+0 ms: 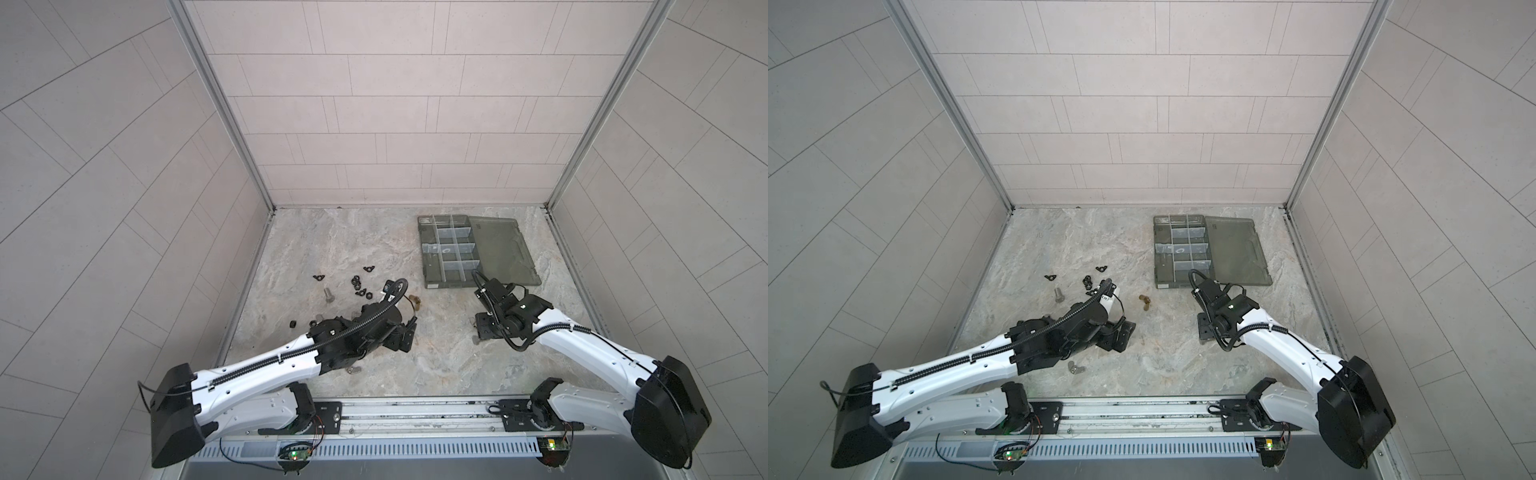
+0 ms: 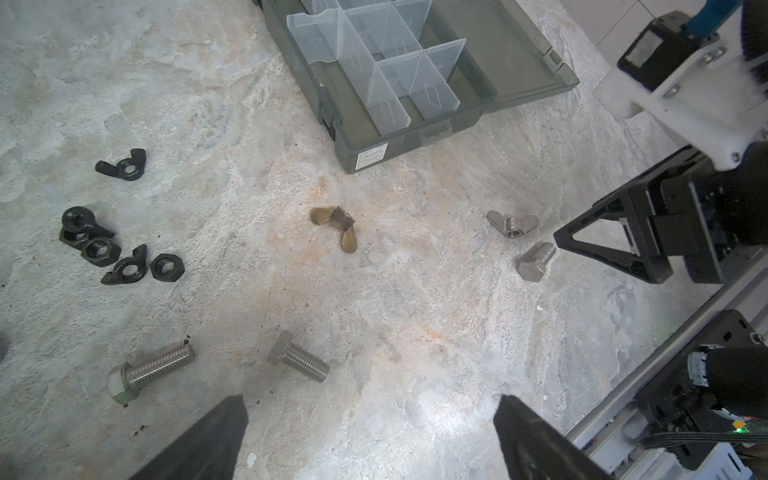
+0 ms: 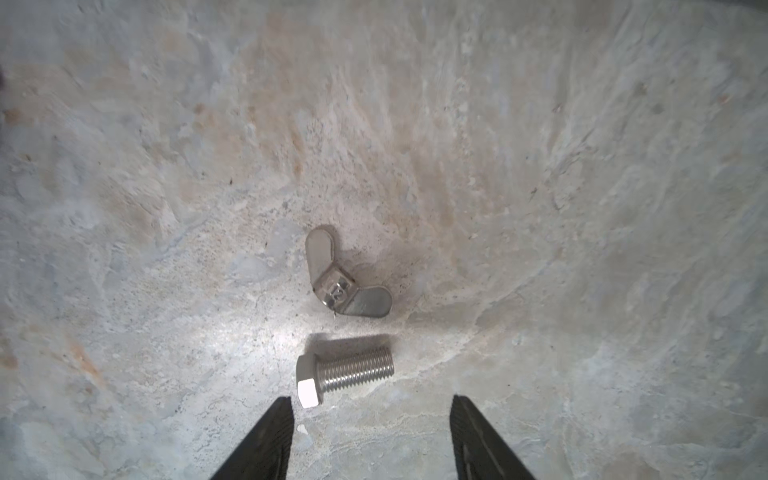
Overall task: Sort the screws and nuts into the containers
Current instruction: 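Lower the right gripper onto a silver hex bolt and grasp it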
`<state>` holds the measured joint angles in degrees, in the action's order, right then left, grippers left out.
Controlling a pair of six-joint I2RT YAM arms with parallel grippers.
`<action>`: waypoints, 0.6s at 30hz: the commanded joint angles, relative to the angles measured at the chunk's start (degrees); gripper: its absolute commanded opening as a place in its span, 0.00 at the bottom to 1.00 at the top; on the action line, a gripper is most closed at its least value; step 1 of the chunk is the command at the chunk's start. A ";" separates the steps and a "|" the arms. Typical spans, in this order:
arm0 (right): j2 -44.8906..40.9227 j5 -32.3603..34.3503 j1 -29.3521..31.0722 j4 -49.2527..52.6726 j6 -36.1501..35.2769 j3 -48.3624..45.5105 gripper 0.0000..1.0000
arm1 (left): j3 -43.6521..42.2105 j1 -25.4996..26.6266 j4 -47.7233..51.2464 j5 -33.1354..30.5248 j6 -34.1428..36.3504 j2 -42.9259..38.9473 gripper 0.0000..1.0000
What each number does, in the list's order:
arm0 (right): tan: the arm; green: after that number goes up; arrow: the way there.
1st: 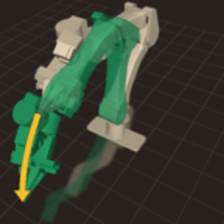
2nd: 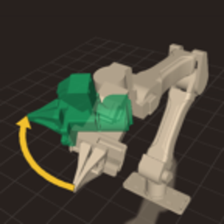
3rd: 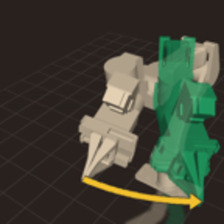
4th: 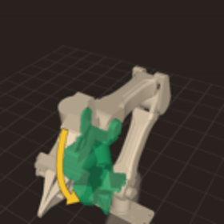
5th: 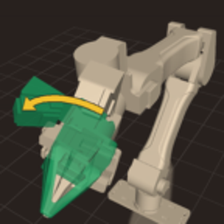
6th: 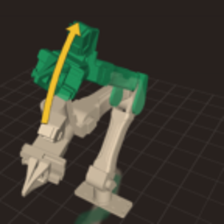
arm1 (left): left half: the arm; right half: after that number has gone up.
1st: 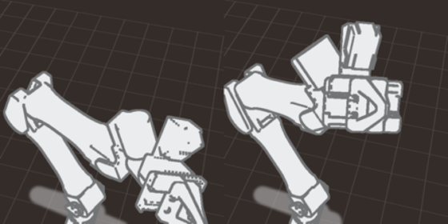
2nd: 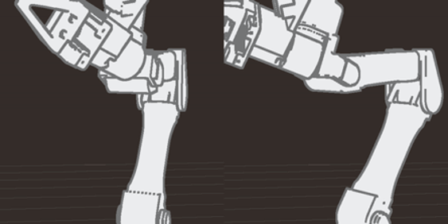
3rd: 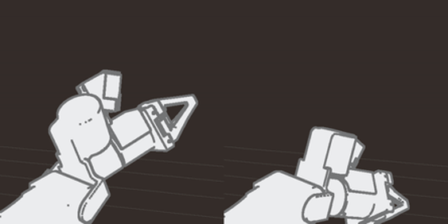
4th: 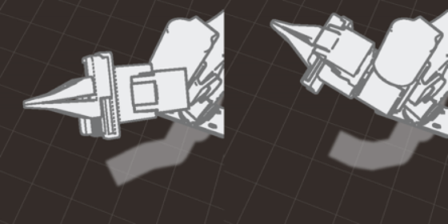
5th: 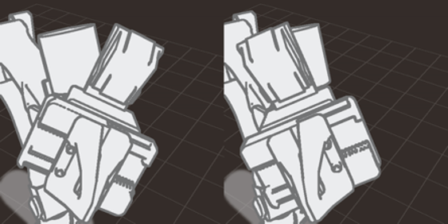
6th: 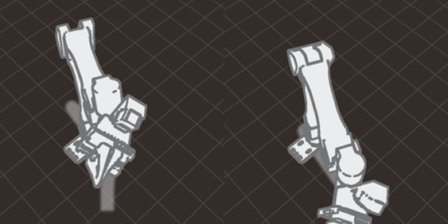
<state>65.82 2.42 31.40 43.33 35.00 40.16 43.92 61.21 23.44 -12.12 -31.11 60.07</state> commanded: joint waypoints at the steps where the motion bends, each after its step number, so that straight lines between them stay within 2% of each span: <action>1: -1.05 -2.53 -0.02 -0.90 3.03 -2.36 0.62 | 1.60 0.45 2.53 -1.58 -0.05 -0.91 1.00; 7: 0.47 -4.85 -0.06 -3.66 2.99 -4.30 0.62 | 3.27 0.41 6.17 -3.16 1.31 -2.88 1.00; 13: 2.59 -6.09 -0.01 -5.81 2.10 -4.32 0.70 | 2.96 0.41 6.52 -3.60 1.43 -3.00 1.00; 18: 5.20 -5.96 0.02 -6.65 1.39 -4.33 0.69 | 2.15 0.49 6.71 -4.21 1.49 -2.88 1.00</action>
<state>69.54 -3.66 31.40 37.12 36.38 35.90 45.74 61.32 28.62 -14.81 -30.33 57.49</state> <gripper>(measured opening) 0.693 0.994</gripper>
